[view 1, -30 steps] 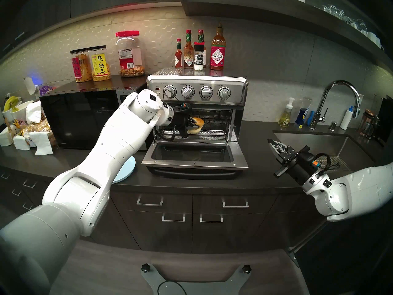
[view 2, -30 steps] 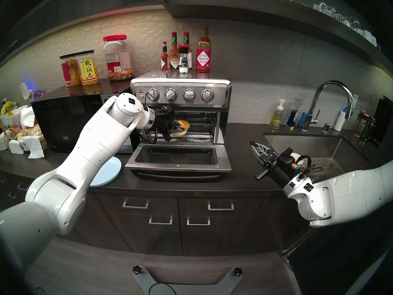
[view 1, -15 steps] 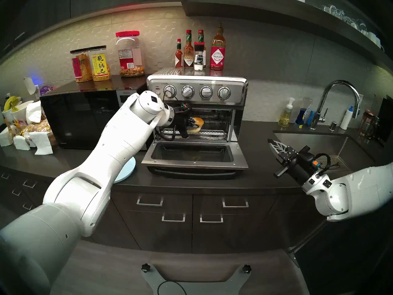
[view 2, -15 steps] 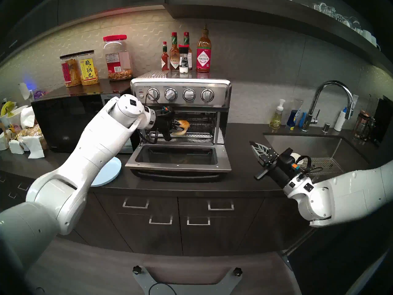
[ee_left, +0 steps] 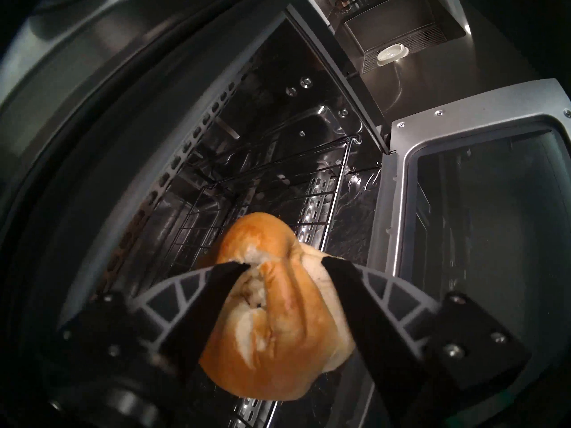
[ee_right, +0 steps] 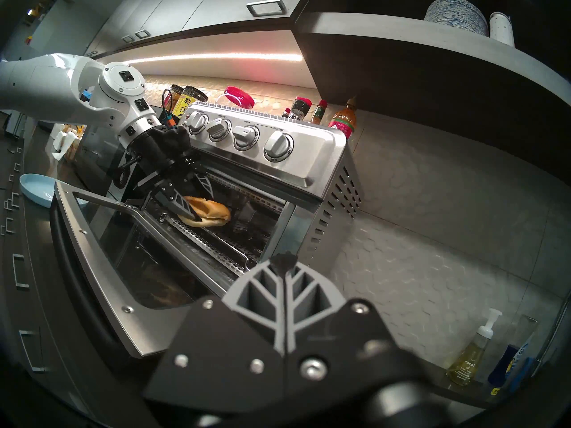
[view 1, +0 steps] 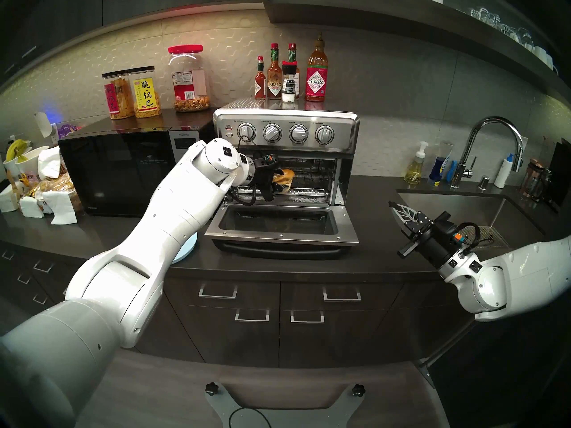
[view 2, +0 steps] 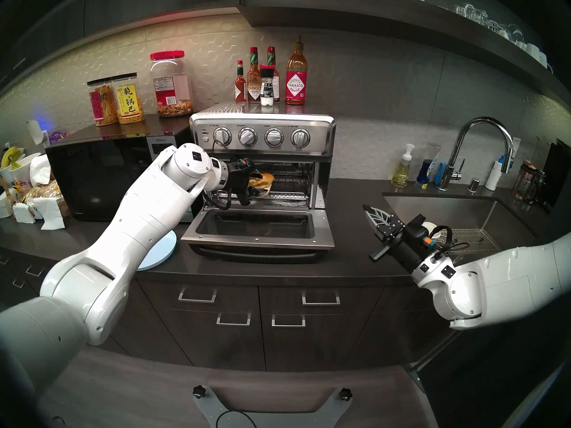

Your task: Open the oven and place the bagel inside on the rack

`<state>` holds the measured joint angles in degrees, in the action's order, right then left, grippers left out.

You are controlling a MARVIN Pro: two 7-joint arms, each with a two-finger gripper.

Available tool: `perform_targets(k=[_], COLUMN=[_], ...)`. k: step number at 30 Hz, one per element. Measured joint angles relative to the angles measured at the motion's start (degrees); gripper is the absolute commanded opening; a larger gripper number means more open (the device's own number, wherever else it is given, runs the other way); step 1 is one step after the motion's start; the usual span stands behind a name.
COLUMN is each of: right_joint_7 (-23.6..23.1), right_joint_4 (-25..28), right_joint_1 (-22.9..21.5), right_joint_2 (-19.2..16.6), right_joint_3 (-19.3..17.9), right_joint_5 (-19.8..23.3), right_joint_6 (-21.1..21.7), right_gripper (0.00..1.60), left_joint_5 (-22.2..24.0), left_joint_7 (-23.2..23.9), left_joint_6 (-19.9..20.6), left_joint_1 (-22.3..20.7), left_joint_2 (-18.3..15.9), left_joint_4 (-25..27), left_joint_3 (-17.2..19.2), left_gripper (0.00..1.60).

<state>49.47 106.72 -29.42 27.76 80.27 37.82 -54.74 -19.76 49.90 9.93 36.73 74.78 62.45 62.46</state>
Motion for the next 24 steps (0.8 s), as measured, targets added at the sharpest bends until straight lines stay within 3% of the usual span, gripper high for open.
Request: perform_targets(k=[24], right_joint_7=[0.0], right_joint_4=[0.0], right_joint_1=[0.0], right_joint_2=[0.0], right_joint_3=[0.0], right_joint_5=[0.0], right_joint_6=[0.0], right_gripper=[0.0], left_joint_5=[-1.98], left_joint_7=[-1.36], left_joint_6=[0.13], left_joint_1=[0.65], left_joint_2=[0.97], left_joint_4=[0.04], left_joint_3=[0.99], left_gripper=[1.39])
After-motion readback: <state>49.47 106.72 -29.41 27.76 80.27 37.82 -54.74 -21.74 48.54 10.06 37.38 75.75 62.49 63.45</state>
